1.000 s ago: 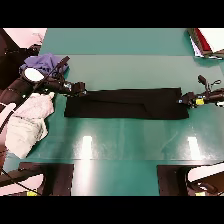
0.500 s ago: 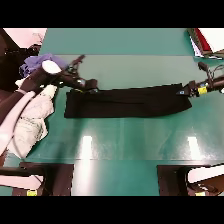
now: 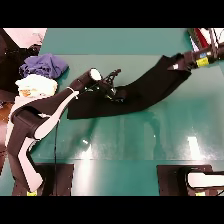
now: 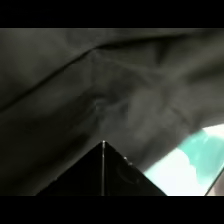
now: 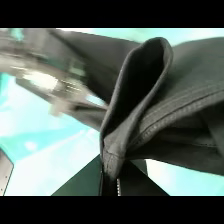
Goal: Fold the shirts.
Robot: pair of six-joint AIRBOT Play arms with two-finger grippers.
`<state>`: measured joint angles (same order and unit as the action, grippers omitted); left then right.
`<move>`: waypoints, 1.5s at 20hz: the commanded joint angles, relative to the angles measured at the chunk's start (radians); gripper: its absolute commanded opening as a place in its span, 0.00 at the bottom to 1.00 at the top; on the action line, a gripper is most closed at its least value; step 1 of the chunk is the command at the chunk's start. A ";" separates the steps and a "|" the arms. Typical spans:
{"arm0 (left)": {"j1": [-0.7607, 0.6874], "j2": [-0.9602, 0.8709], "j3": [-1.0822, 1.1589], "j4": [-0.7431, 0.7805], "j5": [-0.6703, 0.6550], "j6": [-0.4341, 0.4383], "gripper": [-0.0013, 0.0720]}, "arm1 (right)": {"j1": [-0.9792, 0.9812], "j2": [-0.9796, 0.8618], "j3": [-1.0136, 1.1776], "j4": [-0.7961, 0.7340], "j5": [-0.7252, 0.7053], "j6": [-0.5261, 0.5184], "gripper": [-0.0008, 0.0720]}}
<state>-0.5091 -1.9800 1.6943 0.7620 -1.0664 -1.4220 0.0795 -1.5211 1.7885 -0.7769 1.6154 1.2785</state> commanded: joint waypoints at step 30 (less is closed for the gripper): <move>0.563 0.445 0.200 0.452 -0.338 -0.011 0.05 | 0.827 -0.455 0.298 0.000 -0.563 -0.153 0.43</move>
<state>0.0032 -1.5780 1.8927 1.2076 -1.3766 -1.4353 0.7742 -1.8664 2.0430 -0.7753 1.2201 1.1976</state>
